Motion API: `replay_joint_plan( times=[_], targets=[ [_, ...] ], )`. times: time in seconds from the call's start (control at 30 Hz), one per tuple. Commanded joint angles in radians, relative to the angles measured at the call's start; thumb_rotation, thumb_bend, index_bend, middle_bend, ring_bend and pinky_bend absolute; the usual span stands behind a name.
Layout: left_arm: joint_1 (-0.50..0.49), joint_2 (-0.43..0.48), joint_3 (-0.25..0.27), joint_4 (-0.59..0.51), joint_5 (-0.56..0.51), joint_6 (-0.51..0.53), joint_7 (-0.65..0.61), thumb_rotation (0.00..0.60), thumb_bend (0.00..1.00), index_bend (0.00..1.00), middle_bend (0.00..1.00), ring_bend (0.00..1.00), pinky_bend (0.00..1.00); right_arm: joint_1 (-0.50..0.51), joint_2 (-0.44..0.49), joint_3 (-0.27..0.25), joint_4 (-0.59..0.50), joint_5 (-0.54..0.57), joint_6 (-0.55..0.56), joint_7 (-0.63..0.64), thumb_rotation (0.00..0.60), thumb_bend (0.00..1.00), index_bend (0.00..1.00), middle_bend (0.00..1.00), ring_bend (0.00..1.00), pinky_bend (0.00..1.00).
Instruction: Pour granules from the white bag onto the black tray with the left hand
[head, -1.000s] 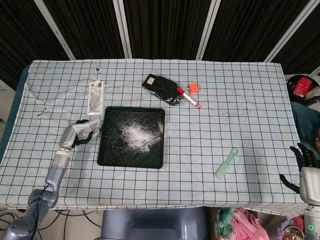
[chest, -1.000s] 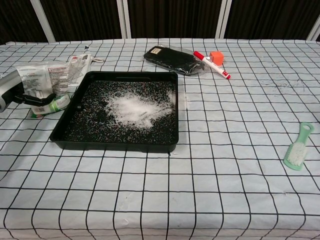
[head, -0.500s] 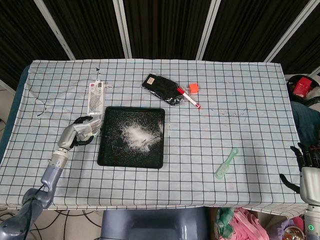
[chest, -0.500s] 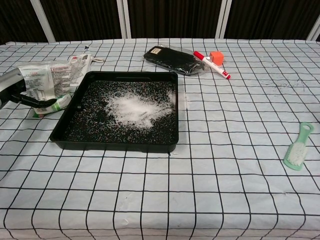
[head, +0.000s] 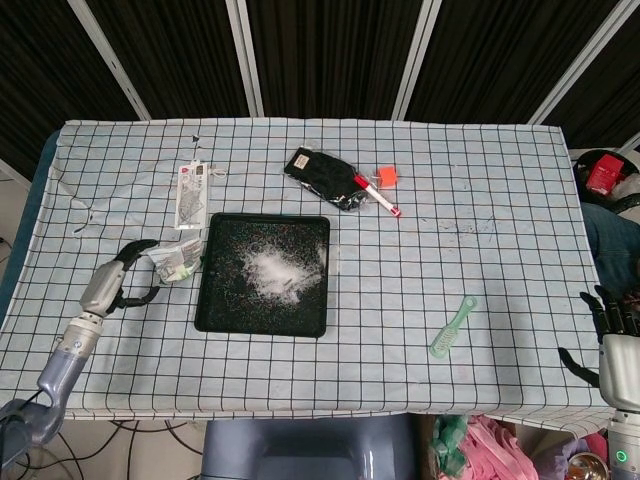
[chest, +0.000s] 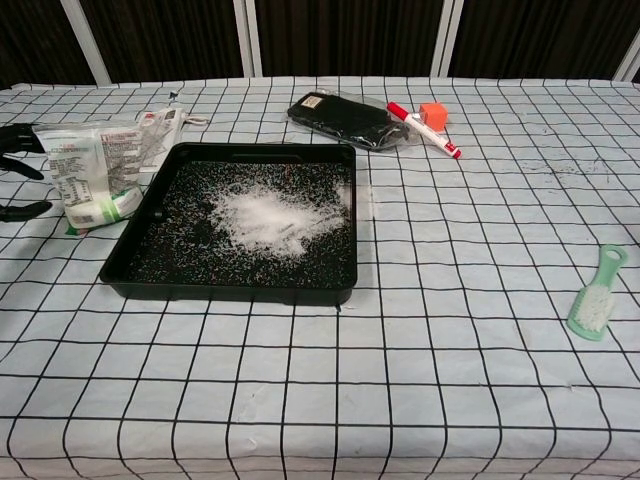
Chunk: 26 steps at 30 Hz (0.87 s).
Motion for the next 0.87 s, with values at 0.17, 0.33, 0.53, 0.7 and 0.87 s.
replay_joint_plan(
  times=[0.17, 0.33, 0.53, 0.7, 0.87],
  targets=[
    [0.124, 0.332, 0.021, -0.477, -0.053, 0.093, 0.504, 0.600, 0.33, 0.14, 0.12, 0.06, 0.19, 0.001, 0.004, -0.002, -0.003, 0.006, -0.011, -0.001, 0.600, 0.13, 0.16, 0.10, 0.14, 0.32],
    [0.178, 0.459, 0.015, -0.708, -0.060, 0.198, 0.775, 0.600, 0.34, 0.13, 0.12, 0.06, 0.18, 0.001, 0.008, -0.003, -0.003, 0.008, -0.015, 0.000, 0.600, 0.13, 0.16, 0.10, 0.14, 0.32],
    [0.246, 0.545, 0.038, -0.815, -0.009, 0.305, 0.846, 0.600, 0.34, 0.13, 0.12, 0.06, 0.15, 0.002, 0.009, -0.001, 0.003, 0.013, -0.020, 0.007, 0.600, 0.13, 0.16, 0.10, 0.14, 0.32],
    [0.302, 0.590, 0.056, -0.858, 0.016, 0.373, 0.902, 0.600, 0.34, 0.14, 0.12, 0.06, 0.12, 0.007, 0.004, -0.001, 0.009, 0.020, -0.035, 0.010, 0.600, 0.13, 0.16, 0.10, 0.14, 0.32],
    [0.328, 0.613, 0.059, -0.875, 0.056, 0.419, 0.916, 0.600, 0.34, 0.14, 0.12, 0.06, 0.12, 0.008, 0.001, -0.001, 0.011, 0.018, -0.032, 0.008, 0.600, 0.13, 0.16, 0.10, 0.14, 0.32]
  ],
)
